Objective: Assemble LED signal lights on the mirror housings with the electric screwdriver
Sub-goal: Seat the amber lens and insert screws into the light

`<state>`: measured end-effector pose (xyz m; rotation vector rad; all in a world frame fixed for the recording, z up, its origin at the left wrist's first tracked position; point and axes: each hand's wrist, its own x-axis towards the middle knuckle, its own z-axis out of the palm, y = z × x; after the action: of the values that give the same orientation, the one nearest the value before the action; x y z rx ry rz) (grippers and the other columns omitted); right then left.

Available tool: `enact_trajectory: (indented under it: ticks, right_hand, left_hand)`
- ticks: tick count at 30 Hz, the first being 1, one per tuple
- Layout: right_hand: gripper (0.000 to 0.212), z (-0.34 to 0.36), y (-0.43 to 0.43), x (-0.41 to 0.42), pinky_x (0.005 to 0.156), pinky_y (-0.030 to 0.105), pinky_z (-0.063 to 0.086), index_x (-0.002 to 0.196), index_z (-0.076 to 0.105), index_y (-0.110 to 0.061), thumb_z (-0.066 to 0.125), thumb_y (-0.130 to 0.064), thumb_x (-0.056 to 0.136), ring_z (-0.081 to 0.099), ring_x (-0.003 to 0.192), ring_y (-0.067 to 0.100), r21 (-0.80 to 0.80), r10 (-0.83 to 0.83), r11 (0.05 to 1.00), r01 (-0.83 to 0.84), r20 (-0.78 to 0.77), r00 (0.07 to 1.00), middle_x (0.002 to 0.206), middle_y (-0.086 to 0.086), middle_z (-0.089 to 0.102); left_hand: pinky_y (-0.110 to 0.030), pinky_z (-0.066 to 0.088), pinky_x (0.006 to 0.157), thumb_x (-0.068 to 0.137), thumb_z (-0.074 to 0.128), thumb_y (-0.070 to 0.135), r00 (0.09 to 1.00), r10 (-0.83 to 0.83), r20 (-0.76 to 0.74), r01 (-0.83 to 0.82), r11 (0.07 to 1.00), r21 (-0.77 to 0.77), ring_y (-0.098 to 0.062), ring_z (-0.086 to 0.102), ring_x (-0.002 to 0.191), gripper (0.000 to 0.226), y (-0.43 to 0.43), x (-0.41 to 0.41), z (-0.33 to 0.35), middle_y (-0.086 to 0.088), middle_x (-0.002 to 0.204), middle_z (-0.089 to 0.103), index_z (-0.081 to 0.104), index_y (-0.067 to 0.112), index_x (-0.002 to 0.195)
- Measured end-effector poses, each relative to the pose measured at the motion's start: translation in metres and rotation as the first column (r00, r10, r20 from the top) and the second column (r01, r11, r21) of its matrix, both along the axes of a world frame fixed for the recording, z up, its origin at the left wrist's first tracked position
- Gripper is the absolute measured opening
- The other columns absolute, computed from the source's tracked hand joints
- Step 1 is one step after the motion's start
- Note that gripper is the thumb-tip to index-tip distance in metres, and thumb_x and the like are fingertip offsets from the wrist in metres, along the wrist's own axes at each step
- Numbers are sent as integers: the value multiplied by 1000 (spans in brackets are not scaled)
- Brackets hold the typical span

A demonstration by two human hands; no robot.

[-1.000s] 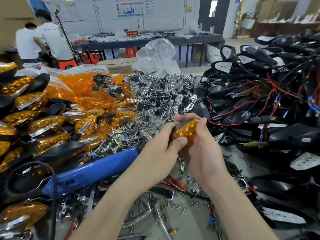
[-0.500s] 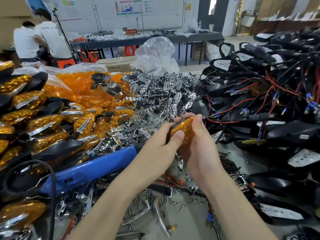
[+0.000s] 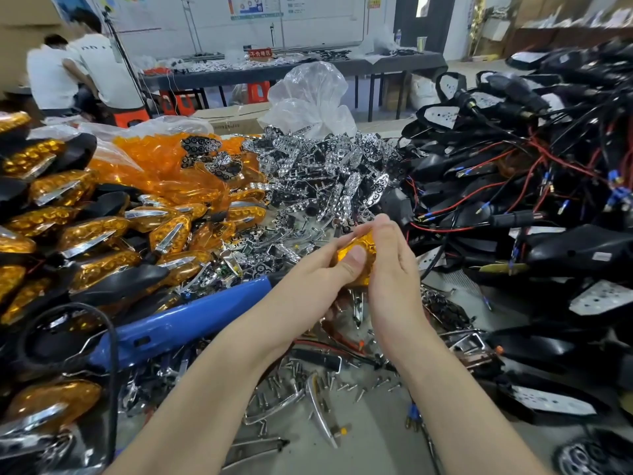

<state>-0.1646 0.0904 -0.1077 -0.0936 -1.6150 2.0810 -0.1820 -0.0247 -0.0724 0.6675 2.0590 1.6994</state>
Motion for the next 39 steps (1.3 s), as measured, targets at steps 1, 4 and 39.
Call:
enact_trajectory:
  ticks: [1,4,39]
  right_hand:
    - [44,-1,0,0,80,39,49,83,61,-22,44,-62,90,56,81,11,-9,2,1000,-2,11,1000,82,0,60]
    - [45,-1,-6,4,93,54,52,87,65,-19,45,-59,93,62,90,23,-64,20,998,-17,49,999,96,18,68]
    - [26,9,8,17,69,33,58,94,58,-16,49,-36,108,69,69,15,-497,10,867,42,101,995,75,-3,66]
  left_hand:
    - [-39,44,110,99,52,49,1000,-15,-1,15,1000,-13,-7,60,123,25,0,2,2,23,123,67,56,63,120]
    - [-26,41,107,104,45,43,999,-10,-51,4,995,-105,6,58,117,27,-5,12,9,24,124,66,53,53,128]
    - [-37,46,83,106,45,31,411,-126,-903,-607,701,-374,-21,59,86,27,-49,50,-38,3,95,65,67,16,98]
